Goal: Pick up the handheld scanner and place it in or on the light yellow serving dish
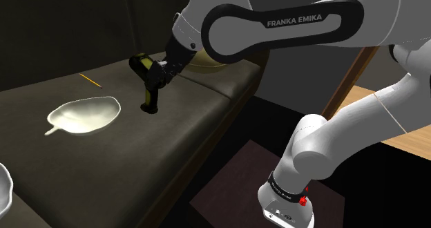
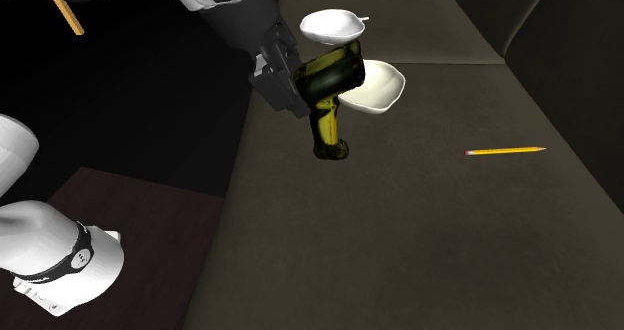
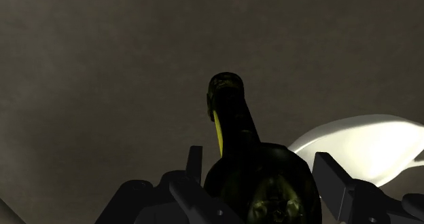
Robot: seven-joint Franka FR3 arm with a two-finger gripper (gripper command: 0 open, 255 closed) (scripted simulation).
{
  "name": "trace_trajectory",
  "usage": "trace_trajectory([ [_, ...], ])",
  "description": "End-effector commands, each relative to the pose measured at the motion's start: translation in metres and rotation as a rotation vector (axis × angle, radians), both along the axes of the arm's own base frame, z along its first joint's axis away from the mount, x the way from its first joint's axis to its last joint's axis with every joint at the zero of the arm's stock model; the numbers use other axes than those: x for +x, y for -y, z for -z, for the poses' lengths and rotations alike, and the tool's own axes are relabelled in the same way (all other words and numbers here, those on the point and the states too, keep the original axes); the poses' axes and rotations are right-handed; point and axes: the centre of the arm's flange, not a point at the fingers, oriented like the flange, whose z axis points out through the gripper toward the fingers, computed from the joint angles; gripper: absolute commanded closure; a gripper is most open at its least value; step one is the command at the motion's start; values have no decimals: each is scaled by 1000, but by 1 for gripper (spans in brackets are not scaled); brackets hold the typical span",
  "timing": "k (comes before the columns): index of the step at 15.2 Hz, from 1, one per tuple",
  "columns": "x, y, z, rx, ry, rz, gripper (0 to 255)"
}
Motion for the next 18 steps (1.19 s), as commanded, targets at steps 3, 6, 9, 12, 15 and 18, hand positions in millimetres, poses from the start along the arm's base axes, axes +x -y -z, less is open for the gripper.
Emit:
trace_trajectory([
  [3,0,0,-10,0,-1,1,255],
  [6,0,0,-26,0,-1,1,255],
  [9,0,0,-42,0,-1,1,255],
  [12,0,0,-58,0,-1,1,255],
  [15,0,0,-74,0,-1,1,255],
  [18,0,0,-89,0,-1,1,255],
])
